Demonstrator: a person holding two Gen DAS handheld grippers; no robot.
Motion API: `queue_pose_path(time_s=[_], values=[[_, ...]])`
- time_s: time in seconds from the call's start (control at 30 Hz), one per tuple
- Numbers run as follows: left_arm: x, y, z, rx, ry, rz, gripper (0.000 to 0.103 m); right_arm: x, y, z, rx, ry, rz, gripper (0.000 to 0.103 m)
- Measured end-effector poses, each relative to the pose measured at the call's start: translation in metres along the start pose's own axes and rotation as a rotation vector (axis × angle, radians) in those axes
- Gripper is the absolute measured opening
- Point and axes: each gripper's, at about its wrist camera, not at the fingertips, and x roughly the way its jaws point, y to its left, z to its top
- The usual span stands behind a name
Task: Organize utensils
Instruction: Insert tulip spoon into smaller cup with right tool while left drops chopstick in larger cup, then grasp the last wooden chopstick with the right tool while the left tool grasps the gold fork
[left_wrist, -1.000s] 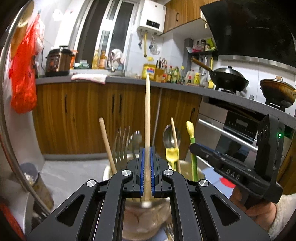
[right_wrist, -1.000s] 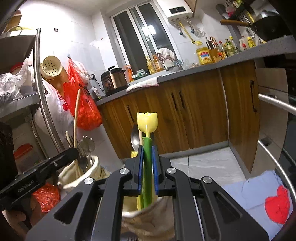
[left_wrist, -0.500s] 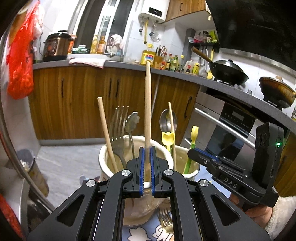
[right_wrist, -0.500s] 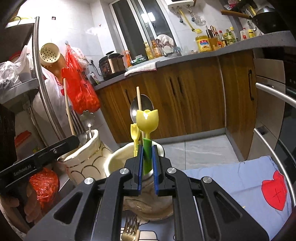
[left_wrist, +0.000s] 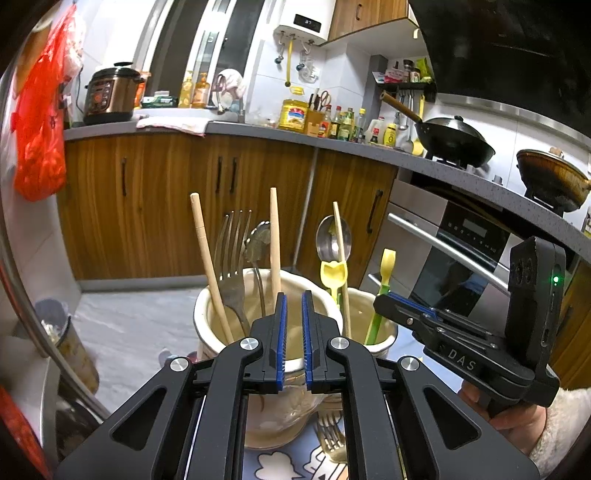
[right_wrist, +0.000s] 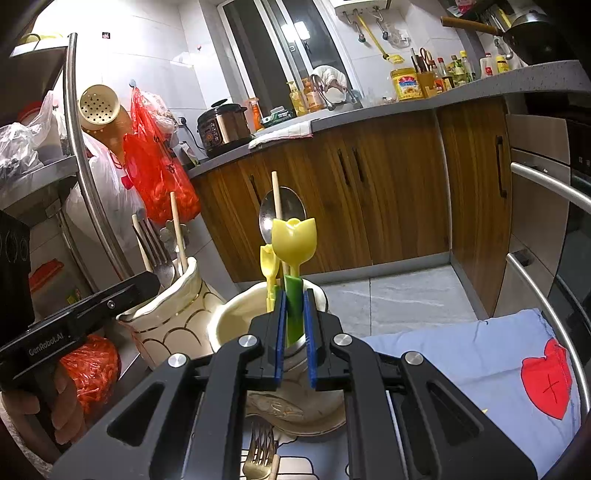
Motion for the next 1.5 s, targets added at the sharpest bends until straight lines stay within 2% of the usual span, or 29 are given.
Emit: queue_pose_path(time_s=[0.13,0.33,0.5,0.6,0.67,0.83,1.07,1.23,1.5], values=[[0.0,-0.002,0.0,-0.004,0.0,-0.006,0.014,0.001,-0.001,0.0,0.013,0.006,0.008,0.012],[-0.002,-0.003,0.001,-0.013,-0.006,-0.009,0.034,-0.002,0.002,0.0,0.015,0.004,0.018,0.028],[-0.006,-0.004,0.001,-0.014,-0.005,-0.001,0.045,-0.009,-0.001,0.001,0.034,0.002,0.022,0.039],[-0.011,-0.006,0.001,-0.011,-0.011,0.004,0.053,-0.015,-0.001,0.003,0.043,-0.006,0.026,0.049],[-0.017,-0.009,0.002,-0.003,-0.019,0.01,0.058,-0.021,-0.001,0.005,0.043,-0.01,0.027,0.061],[-0.032,-0.016,0.003,0.008,-0.031,0.027,0.073,-0.038,0.001,0.008,0.036,-0.019,0.035,0.072],[-0.049,-0.023,-0.001,0.031,-0.014,0.061,0.08,-0.065,0.001,0.006,0.027,-0.01,0.04,0.089],[-0.062,-0.025,-0.011,0.053,0.02,0.092,0.086,-0.078,0.001,0.001,0.002,0.027,0.016,0.092],[-0.07,-0.021,-0.038,0.031,0.11,0.115,0.089,-0.084,0.004,-0.02,-0.051,0.136,-0.03,0.096]])
